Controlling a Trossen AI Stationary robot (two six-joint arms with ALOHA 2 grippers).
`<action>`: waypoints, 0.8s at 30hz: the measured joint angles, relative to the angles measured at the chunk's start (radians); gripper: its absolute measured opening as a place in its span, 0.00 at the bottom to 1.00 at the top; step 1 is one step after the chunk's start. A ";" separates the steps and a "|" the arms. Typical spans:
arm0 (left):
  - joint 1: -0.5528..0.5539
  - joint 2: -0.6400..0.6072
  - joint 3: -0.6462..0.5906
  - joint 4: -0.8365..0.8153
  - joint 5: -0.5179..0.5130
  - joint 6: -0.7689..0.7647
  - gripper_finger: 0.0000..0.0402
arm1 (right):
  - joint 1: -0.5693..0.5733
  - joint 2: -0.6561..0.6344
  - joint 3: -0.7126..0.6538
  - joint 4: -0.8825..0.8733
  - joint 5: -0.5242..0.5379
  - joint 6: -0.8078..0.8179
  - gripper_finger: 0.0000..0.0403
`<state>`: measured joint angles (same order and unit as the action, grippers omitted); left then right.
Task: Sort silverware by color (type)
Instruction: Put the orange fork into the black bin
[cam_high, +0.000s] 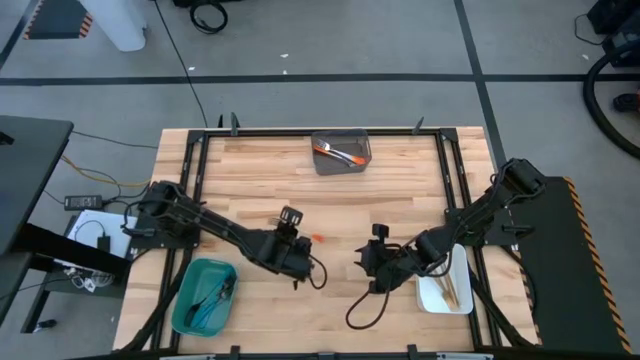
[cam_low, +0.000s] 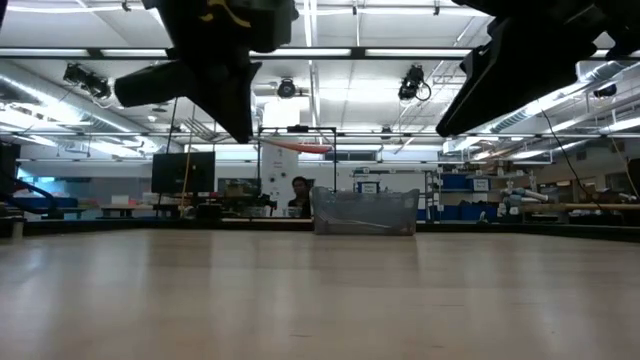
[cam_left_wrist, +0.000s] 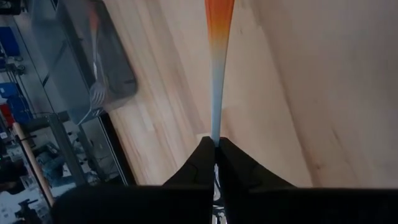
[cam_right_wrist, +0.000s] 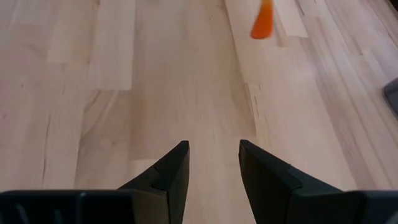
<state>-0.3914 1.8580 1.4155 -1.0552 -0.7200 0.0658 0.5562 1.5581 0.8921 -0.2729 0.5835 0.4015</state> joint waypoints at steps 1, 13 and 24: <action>0.007 0.000 0.000 0.001 0.000 0.006 0.03 | 0.001 0.000 0.000 -0.002 0.000 0.000 0.36; 0.116 -0.030 -0.140 0.161 0.002 0.189 0.03 | 0.006 -0.013 0.000 -0.025 0.003 0.008 0.36; 0.213 -0.126 -0.221 0.435 0.017 0.316 0.03 | 0.007 -0.021 0.000 -0.037 0.022 0.049 0.36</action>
<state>-0.1787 1.7318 1.1943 -0.6199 -0.7028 0.3817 0.5629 1.5372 0.8925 -0.3103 0.6058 0.4508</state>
